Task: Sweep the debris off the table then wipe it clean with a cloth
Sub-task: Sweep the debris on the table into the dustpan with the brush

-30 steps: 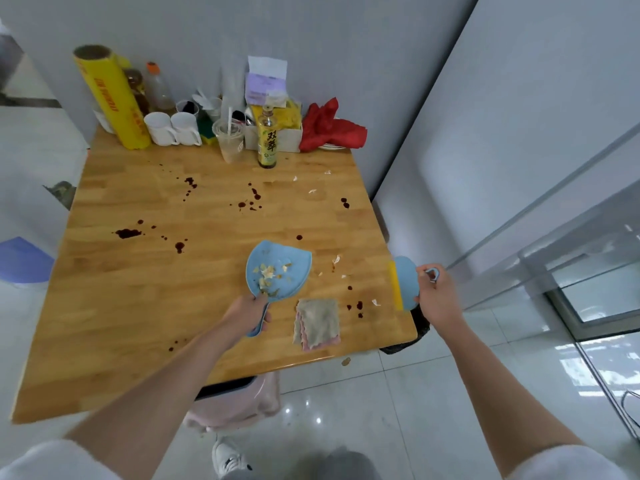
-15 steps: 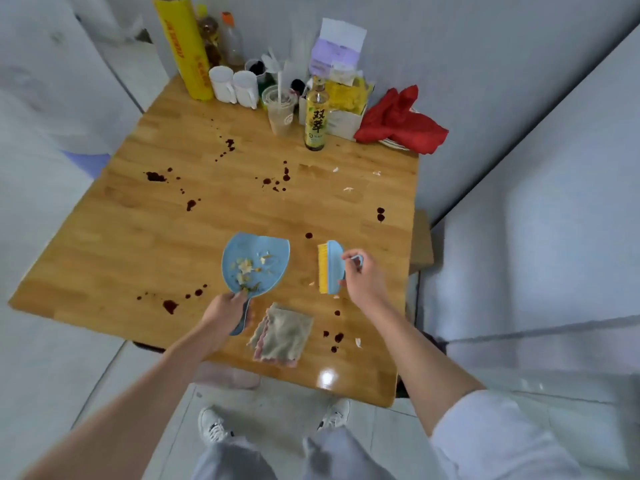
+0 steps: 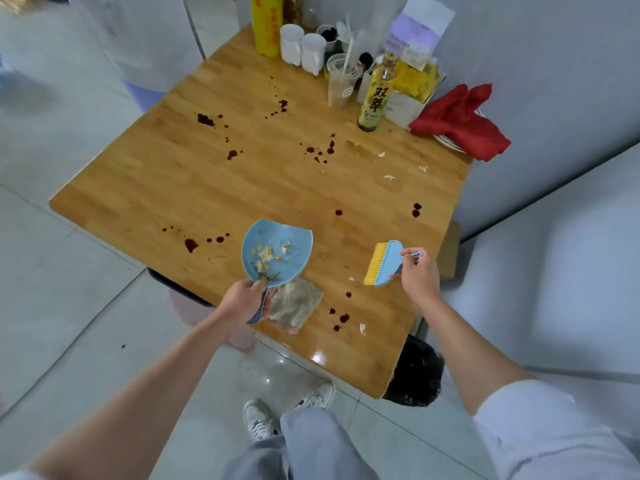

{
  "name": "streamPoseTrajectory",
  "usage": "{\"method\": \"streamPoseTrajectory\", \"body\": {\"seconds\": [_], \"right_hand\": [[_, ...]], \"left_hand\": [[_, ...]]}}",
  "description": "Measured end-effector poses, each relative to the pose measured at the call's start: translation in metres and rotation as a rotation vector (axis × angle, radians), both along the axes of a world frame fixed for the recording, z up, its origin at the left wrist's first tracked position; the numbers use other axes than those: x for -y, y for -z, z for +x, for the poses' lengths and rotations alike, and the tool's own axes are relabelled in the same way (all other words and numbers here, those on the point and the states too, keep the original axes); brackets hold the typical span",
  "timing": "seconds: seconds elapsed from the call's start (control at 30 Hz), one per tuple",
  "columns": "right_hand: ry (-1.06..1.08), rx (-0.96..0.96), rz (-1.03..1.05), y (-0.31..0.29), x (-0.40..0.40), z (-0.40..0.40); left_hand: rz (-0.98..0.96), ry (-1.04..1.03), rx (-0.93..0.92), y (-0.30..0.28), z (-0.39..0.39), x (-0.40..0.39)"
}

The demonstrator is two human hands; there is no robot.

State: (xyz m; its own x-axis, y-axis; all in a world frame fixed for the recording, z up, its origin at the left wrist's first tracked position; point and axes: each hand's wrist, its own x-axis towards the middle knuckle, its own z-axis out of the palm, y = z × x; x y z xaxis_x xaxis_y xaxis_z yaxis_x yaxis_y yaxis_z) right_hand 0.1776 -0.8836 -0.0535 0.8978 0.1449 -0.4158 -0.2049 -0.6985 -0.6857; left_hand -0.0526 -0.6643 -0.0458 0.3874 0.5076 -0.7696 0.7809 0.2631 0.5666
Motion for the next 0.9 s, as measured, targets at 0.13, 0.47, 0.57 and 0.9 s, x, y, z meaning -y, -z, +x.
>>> {"method": "streamPoseTrajectory", "body": {"seconds": [0.13,0.47,0.57,0.9], "right_hand": [[0.070,0.033,0.035,-0.014,0.010,-0.011],[-0.029,-0.045,0.143,0.002,-0.031,-0.030],[-0.069,-0.036,0.101,0.010,-0.016,-0.022],[-0.325,-0.071,0.179,-0.004,0.068,0.019]], "left_hand": [[-0.042,-0.023,0.037,-0.002,-0.016,0.014],[0.071,-0.058,-0.018,-0.010,-0.045,0.048],[0.099,-0.133,-0.031,-0.007,-0.049,0.066],[0.096,-0.357,-0.012,-0.012,-0.029,0.176]]}}
